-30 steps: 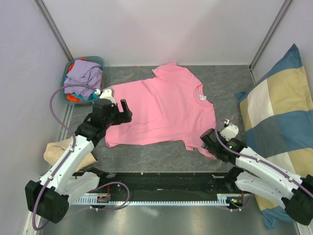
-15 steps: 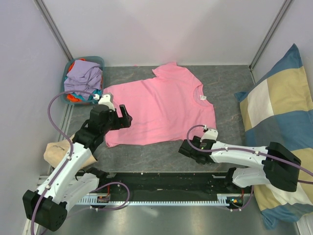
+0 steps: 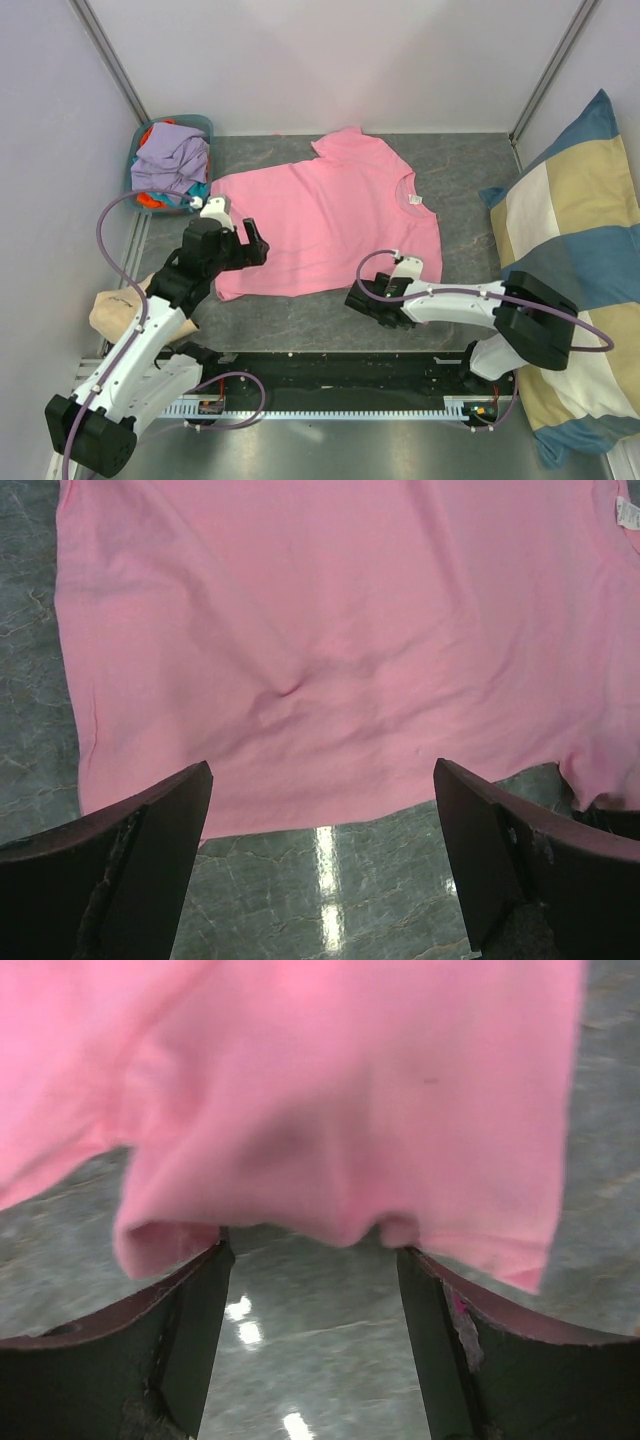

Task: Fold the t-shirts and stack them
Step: Flatten the tshirt out

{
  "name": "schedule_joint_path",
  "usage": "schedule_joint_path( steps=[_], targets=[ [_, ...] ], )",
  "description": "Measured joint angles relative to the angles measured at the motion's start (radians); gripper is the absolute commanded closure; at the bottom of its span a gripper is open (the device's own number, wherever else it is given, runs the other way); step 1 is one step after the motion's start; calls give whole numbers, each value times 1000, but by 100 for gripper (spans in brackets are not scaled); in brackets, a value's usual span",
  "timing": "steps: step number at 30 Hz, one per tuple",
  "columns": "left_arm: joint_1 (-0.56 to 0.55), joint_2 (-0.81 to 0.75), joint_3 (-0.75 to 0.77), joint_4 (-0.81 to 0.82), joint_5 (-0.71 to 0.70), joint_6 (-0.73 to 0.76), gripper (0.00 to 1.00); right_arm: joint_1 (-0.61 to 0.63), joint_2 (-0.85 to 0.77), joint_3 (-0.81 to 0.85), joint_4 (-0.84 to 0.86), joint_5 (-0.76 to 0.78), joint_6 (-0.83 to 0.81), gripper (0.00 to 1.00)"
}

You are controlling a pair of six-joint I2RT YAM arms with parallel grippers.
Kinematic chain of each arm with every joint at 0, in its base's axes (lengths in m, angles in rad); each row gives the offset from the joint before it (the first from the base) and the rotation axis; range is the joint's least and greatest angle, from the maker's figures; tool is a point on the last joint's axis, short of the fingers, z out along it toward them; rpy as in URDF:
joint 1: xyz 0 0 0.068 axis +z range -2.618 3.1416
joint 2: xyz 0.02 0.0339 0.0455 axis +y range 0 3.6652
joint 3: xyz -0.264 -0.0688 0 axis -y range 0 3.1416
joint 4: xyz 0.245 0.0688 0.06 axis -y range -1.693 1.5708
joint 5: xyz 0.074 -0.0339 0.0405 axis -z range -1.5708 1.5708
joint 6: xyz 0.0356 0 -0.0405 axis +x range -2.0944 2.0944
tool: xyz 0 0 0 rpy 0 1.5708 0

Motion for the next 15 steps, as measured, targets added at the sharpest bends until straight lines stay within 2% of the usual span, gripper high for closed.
schedule_joint_path(
  steps=[6, 15],
  targets=[
    [0, -44, 0, -29, 0, 0, 0, 53, 98, 149, 31, -31, -90, 23],
    [0, -77, 1, -53, -1, 0, 0, 134, 66, 307, -19, -8, -145, 23]
  ],
)
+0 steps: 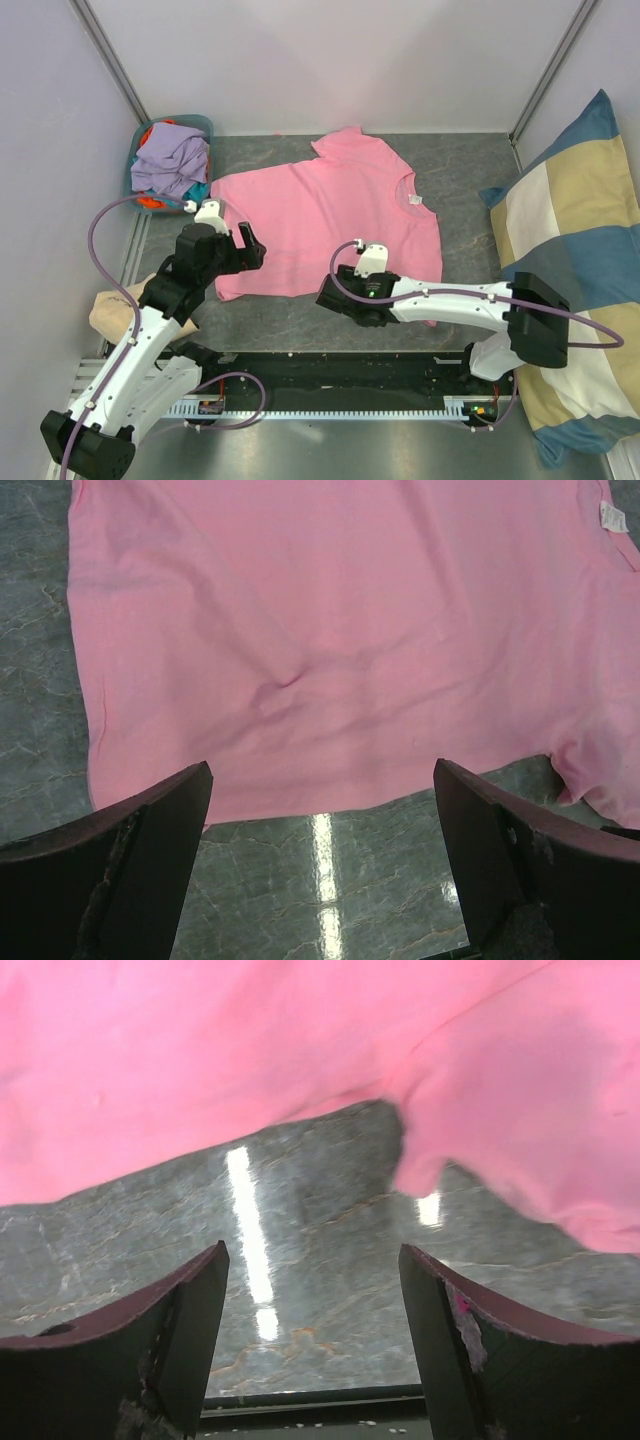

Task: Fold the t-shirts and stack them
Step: Flatten the tshirt out

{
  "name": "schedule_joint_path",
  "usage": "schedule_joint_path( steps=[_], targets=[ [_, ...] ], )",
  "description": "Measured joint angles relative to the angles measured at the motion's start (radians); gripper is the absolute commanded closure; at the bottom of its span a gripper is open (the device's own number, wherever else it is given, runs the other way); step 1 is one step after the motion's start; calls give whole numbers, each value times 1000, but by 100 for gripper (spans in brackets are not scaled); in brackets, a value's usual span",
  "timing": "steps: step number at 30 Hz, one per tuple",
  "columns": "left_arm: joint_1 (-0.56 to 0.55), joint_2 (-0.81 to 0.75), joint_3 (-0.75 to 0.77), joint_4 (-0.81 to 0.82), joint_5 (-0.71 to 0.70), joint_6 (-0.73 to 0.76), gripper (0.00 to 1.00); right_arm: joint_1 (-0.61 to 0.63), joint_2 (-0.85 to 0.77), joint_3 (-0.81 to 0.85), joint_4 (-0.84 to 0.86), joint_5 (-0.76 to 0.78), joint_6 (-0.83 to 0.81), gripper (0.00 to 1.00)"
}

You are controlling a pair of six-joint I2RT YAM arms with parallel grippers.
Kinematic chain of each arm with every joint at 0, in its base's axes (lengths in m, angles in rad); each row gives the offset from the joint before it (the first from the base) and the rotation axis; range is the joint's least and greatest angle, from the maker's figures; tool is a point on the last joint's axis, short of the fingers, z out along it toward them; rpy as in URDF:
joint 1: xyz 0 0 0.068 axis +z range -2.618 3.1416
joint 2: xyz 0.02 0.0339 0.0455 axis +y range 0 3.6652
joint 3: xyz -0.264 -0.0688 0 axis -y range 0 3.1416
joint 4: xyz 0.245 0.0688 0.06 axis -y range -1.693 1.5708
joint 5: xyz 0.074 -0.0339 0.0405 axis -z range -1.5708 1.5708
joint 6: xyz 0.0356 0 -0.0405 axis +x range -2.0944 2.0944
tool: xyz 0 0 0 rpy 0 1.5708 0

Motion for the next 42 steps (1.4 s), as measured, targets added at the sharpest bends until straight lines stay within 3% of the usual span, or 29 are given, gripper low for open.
schedule_joint_path(
  steps=[5, 14, 19, 26, 42],
  targets=[
    [0, 0, 0, -13, 0, 0, 0, -36, -109, -8, -90, 77, 11, 23],
    [0, 0, 0, -18, 0, 0, 0, -281, -154, -96, -51, 120, -129, 22],
    [0, -1, 0, -21, -2, 0, 0, -359, -60, -110, 53, 106, -232, 21],
    [0, -4, 0, -34, -5, 0, 0, -371, 155, -92, 191, 56, -326, 20],
    [0, -21, 14, -66, -34, 0, 0, -376, 343, 110, 406, -77, -442, 18]
  ],
)
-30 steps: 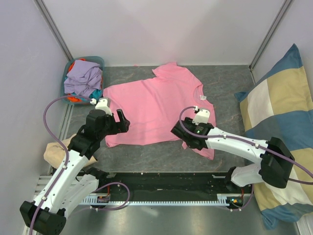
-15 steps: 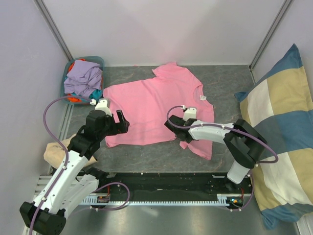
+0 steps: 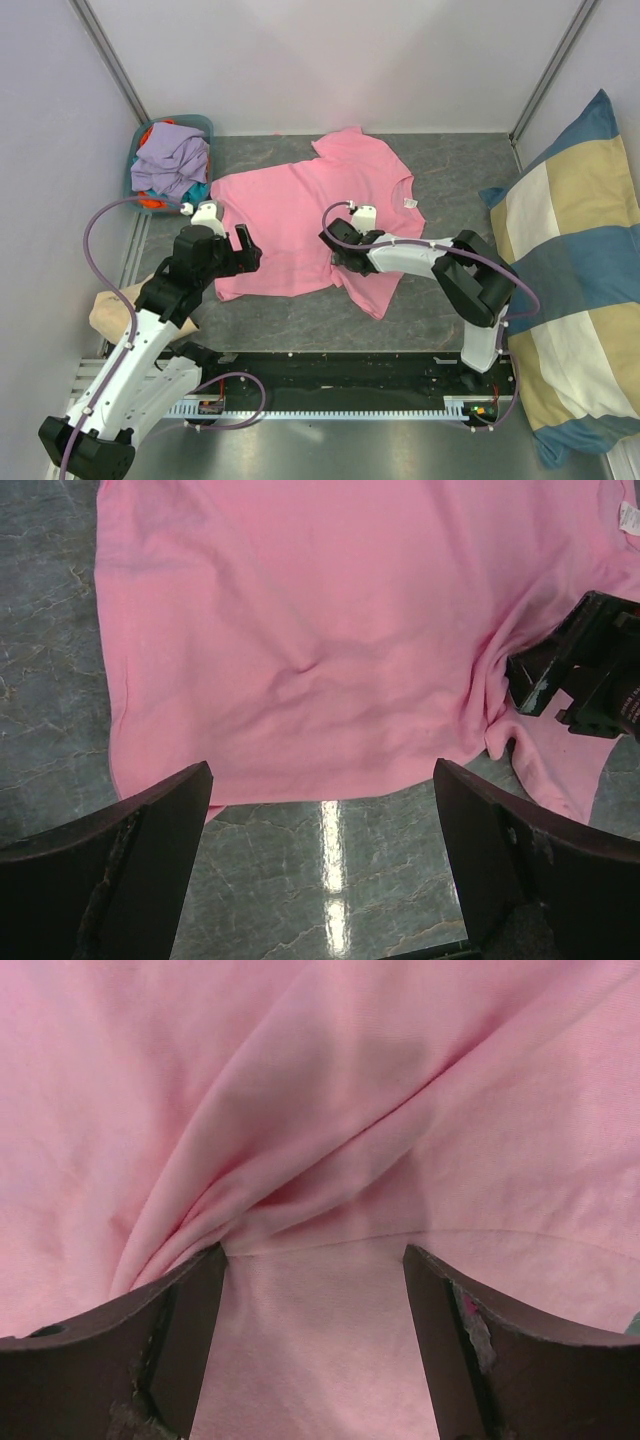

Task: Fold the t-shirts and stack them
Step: Flatten the tshirt out

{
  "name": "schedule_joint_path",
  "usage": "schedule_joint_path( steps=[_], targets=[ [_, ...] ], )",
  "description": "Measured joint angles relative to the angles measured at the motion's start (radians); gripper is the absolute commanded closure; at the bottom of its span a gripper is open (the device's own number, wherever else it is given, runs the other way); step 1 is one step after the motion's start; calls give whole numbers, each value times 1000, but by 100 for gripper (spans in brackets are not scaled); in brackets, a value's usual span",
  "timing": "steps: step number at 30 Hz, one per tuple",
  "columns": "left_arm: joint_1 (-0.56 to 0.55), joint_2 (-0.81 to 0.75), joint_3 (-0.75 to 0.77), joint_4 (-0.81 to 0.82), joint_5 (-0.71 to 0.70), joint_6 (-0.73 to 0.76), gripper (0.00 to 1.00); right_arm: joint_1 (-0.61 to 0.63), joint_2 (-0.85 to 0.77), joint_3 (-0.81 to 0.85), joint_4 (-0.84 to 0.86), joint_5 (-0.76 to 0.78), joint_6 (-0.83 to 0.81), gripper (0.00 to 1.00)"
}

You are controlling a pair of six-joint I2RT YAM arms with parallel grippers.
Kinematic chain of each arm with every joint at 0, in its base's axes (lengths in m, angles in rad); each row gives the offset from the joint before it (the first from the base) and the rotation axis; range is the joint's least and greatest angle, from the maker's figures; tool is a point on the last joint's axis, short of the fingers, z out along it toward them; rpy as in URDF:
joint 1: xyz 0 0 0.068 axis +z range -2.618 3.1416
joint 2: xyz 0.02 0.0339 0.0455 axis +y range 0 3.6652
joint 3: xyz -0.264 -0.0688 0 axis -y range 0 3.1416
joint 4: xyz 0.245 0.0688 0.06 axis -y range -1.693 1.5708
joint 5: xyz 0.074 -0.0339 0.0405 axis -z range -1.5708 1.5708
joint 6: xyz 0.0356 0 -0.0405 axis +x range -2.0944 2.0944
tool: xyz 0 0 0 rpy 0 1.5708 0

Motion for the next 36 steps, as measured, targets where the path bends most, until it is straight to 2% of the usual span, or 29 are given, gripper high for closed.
schedule_joint_path(
  steps=[5, 9, 15, 19, 26, 36],
  targets=[
    [0, -6, 5, -3, -2, 0, 0, 6, -49, -37, -17, -23, -4, 18],
    [0, -10, 5, -3, 0, 0, 0, 55, -222, -113, -103, -9, 3, 18],
    [0, -15, 5, -3, 4, 0, 0, 188, -437, -134, -204, 42, 92, 18],
    [0, -27, 5, -3, 5, 0, 0, 257, -461, -209, -257, 62, 203, 18],
    [0, -42, 5, -4, 7, 0, 0, 299, -469, -380, -346, 63, 407, 20],
    [0, -44, 5, -4, 12, 0, 0, 301, -558, -461, -366, 62, 489, 23]
  ],
)
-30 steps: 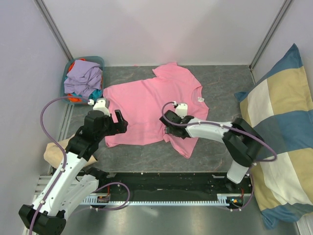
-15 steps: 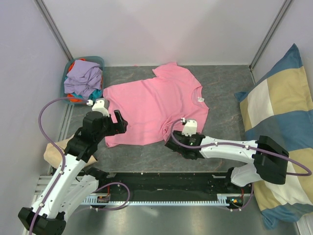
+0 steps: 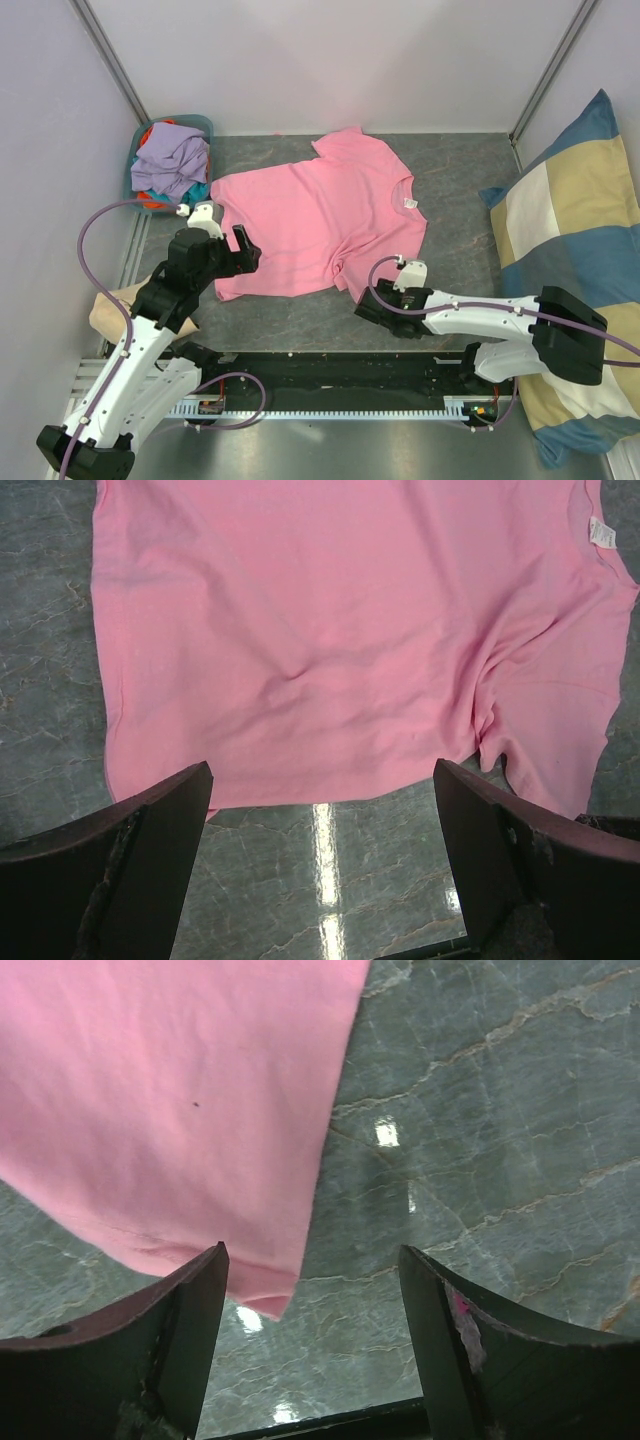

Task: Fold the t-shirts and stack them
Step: Flatten the tshirt out

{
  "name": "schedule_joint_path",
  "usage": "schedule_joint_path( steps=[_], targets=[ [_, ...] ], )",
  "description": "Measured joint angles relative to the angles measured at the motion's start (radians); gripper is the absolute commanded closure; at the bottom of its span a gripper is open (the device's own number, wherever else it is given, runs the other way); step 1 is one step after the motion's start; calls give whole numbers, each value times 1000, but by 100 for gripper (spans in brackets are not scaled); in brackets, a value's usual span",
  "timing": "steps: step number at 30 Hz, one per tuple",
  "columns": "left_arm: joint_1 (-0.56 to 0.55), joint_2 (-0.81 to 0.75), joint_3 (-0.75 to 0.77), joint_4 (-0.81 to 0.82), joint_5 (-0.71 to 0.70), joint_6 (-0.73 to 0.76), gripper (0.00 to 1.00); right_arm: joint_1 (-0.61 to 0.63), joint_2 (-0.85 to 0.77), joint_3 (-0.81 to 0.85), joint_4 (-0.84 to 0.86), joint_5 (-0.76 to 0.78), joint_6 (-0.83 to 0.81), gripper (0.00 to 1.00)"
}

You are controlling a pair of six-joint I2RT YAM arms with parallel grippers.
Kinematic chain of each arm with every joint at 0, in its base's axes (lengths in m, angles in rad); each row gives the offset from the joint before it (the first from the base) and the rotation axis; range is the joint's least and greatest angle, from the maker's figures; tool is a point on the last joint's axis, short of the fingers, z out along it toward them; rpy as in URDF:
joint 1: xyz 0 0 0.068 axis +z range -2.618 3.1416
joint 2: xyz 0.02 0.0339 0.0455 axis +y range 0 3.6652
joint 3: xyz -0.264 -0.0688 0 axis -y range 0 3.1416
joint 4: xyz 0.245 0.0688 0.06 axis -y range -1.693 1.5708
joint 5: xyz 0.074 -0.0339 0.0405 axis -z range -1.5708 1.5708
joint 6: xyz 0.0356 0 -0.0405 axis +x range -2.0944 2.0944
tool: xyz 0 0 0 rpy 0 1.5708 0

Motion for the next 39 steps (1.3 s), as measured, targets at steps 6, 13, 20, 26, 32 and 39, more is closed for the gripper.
schedule_joint_path(
  steps=[6, 13, 20, 26, 32, 39],
  targets=[
    [0, 0, 0, 0, 0, 0, 0, 0, 1, -32, 17, -13, 17, 25],
    [0, -2, 0, 0, 0, 0, 0, 0, 23, -37, 56, -48, 19, 30],
    [0, -12, 0, -3, 0, 0, 0, 34, 90, -2, 65, -37, 5, 34],
    [0, -13, 0, -3, 0, 0, 0, 87, 169, 57, 92, -13, 8, 59],
    [0, -13, 0, -3, 0, 0, 0, 106, 198, 76, 125, -3, 14, 89],
    [0, -12, 0, -3, 0, 0, 0, 109, 198, 76, 145, -7, 18, 100]
  ],
)
